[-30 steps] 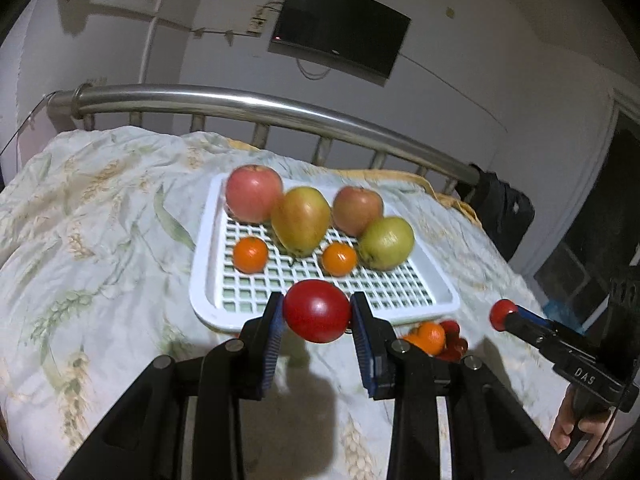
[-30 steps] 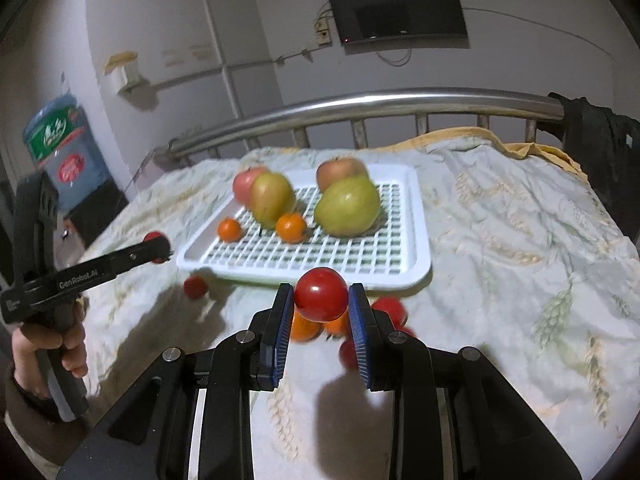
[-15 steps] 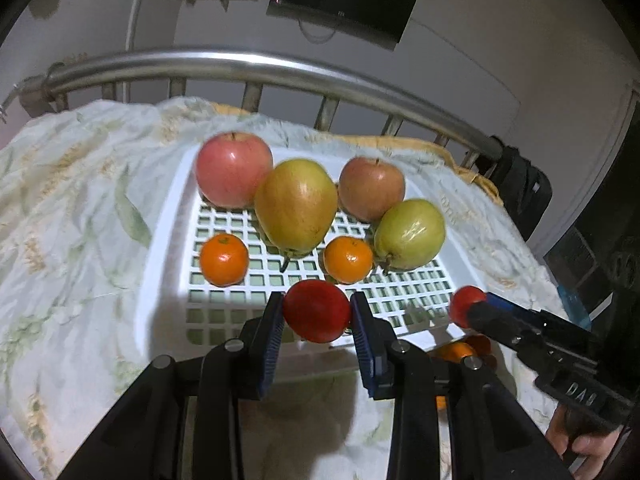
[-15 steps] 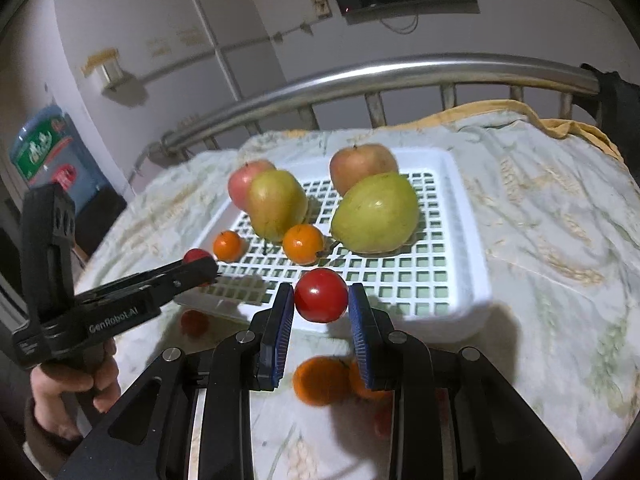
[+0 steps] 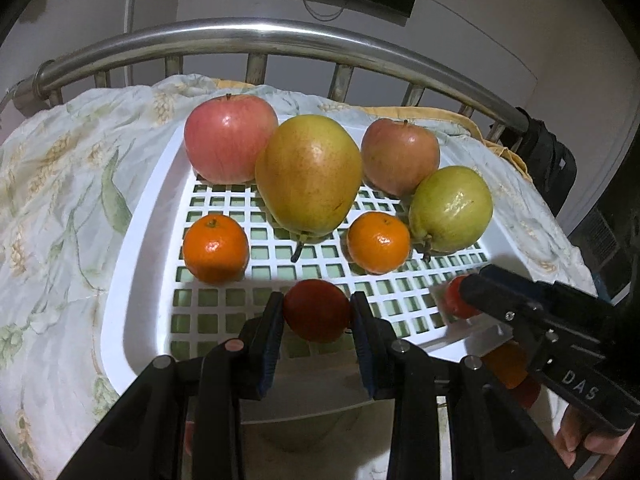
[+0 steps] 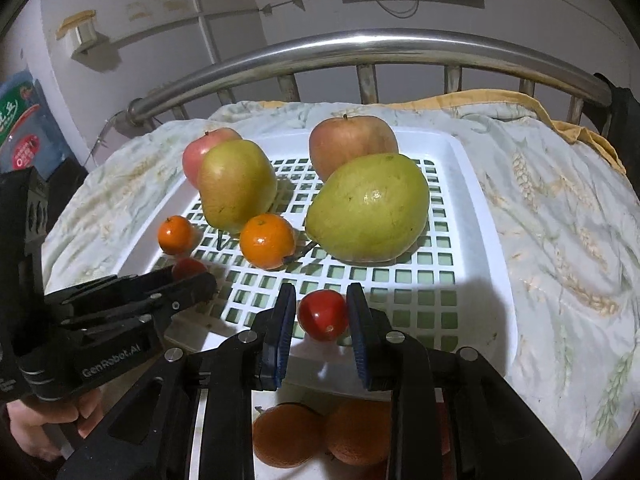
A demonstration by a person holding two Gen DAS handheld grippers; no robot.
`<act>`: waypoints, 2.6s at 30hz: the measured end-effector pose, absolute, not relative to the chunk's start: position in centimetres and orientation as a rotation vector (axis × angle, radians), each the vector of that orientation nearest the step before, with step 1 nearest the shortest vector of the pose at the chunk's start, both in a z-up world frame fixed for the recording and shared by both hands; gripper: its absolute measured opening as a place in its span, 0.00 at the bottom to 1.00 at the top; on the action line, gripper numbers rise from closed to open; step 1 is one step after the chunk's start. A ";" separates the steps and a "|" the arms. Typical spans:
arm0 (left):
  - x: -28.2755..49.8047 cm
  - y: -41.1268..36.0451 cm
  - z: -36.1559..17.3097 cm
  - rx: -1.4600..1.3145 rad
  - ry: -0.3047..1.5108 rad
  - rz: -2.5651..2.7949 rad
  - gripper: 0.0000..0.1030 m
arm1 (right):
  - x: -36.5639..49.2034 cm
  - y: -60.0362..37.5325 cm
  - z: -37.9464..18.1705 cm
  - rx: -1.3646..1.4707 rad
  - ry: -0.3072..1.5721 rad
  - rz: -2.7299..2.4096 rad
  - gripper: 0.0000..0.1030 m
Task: Organize fruits
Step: 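Carry both held tomatoes over the tray, then open both grippers to release the tomatoes onto the tray, then move both grippers toward the remaining red tomatoes, then grasp a red tomato with the left gripper while the right gripper grasps another tomato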
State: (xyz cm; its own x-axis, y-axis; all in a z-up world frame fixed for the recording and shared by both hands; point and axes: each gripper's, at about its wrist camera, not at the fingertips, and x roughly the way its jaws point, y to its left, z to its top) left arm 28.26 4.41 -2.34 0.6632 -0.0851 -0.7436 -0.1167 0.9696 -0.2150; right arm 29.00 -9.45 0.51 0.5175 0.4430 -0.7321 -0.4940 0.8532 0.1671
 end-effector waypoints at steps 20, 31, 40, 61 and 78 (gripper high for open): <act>17.7 7.1 8.0 -0.313 0.463 0.040 0.96 | 21.3 -20.0 9.3 0.142 0.496 0.540 0.95; 14.9 8.1 5.5 -0.331 0.486 0.102 0.96 | 17.9 -20.8 8.5 0.112 0.461 0.540 0.96; 17.0 7.0 1.6 -0.261 0.611 0.126 0.96 | 17.7 -18.7 4.4 -0.025 0.592 0.556 0.89; 20.0 6.2 -2.0 -0.212 0.751 0.122 0.68 | 19.6 -16.0 -1.2 -0.195 0.808 0.576 0.41; 19.8 7.6 -3.0 -0.307 0.800 0.080 0.32 | 20.3 -16.3 -1.6 -0.173 0.829 0.542 0.29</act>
State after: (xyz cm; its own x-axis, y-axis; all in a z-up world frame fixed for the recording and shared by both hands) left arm 19.84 7.59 -3.00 0.6966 -0.0451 -0.7161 -0.1854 0.9528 -0.2404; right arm 20.30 -16.28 -1.57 0.5492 0.3891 -0.7395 -0.5212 0.8513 0.0609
